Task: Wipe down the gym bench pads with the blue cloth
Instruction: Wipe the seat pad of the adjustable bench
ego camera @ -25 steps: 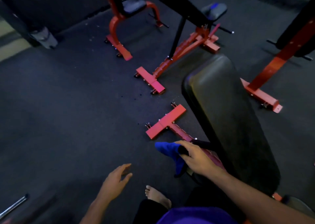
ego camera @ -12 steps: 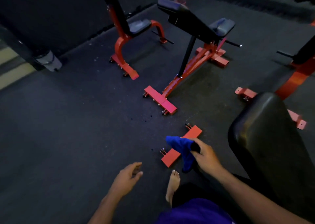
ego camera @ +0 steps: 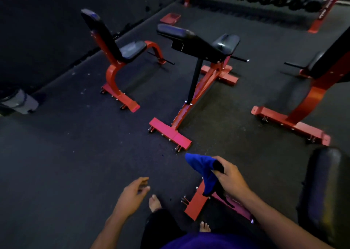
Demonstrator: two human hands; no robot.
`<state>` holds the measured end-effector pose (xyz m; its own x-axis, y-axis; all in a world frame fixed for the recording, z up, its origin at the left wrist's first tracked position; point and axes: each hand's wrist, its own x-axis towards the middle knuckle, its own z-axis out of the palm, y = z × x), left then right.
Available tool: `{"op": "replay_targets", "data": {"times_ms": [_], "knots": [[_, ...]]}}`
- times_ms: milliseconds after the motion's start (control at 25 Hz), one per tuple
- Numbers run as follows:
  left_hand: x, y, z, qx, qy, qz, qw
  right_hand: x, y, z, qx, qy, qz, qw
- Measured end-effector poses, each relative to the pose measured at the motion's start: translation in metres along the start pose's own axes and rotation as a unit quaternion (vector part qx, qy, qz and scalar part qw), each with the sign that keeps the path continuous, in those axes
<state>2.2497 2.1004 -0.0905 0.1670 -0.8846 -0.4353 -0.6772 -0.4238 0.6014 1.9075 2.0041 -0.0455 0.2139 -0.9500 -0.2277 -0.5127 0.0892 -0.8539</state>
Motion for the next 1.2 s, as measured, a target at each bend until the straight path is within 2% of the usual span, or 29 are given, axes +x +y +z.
{"op": "replay_targets", "data": {"times_ms": [280, 480, 640, 960, 1080, 1200], "knots": [[0.169, -0.002, -0.080, 0.030, -0.082, 0.068, 0.994, 0.094, -0.037, 0.015, -0.009, 0.088, 0.079, 0.993], [0.284, 0.028, -0.147, 0.102, -0.129, 0.135, 0.977, 0.153, -0.090, 0.002, 0.023, 0.176, 0.073, 0.981], [0.355, 0.103, -0.162, 0.109, -0.144, 0.203, 0.962, 0.174, -0.101, -0.013, 0.042, 0.253, 0.103, 0.961], [0.471, 0.284, -0.098, 0.138, -0.230, 0.322, 0.908, 0.255, -0.048, -0.068, 0.082, 0.352, 0.184, 0.914], [0.530, 0.359, -0.075, 0.165, -0.248, 0.348, 0.889, 0.297, -0.030, -0.109, 0.101, 0.376, 0.222, 0.894], [0.583, 0.435, -0.058, 0.168, -0.250, 0.367, 0.880, 0.337, -0.026, -0.156, 0.115, 0.375, 0.231, 0.890]]}}
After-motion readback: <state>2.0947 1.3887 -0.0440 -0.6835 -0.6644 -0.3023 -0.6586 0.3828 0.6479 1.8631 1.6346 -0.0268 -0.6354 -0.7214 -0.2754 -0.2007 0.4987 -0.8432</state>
